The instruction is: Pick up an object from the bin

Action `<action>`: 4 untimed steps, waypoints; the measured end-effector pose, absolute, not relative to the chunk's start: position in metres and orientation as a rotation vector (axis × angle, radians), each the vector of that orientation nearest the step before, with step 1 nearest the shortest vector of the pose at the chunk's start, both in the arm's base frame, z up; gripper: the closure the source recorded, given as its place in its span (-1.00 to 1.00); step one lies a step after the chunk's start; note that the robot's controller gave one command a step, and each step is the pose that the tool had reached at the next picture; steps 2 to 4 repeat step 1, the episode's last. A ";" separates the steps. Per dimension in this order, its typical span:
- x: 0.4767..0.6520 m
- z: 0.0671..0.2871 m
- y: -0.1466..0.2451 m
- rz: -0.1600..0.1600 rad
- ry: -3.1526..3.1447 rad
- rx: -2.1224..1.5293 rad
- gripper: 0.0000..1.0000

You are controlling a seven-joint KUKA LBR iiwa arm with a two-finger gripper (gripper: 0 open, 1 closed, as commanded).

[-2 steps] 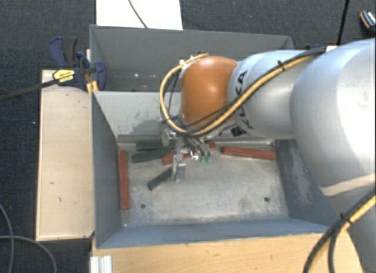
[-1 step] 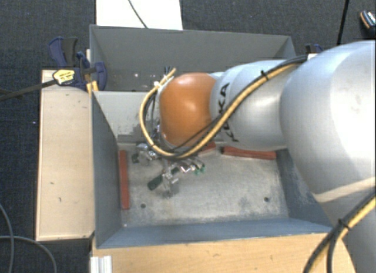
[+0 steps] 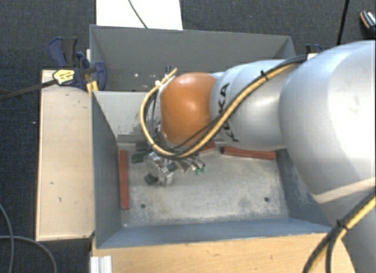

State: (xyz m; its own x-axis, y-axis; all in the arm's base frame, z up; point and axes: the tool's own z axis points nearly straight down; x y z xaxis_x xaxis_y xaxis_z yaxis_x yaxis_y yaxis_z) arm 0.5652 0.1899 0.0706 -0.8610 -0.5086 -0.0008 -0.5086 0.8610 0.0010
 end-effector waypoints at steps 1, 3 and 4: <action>0.555 0.223 0.174 0.001 3.045 -0.728 1.00; 0.555 0.223 0.174 0.001 3.045 -0.728 1.00; 0.555 0.223 0.174 0.001 3.045 -0.728 1.00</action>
Offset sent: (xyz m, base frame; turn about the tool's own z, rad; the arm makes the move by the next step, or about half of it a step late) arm -0.0118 -0.0159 0.1468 0.0643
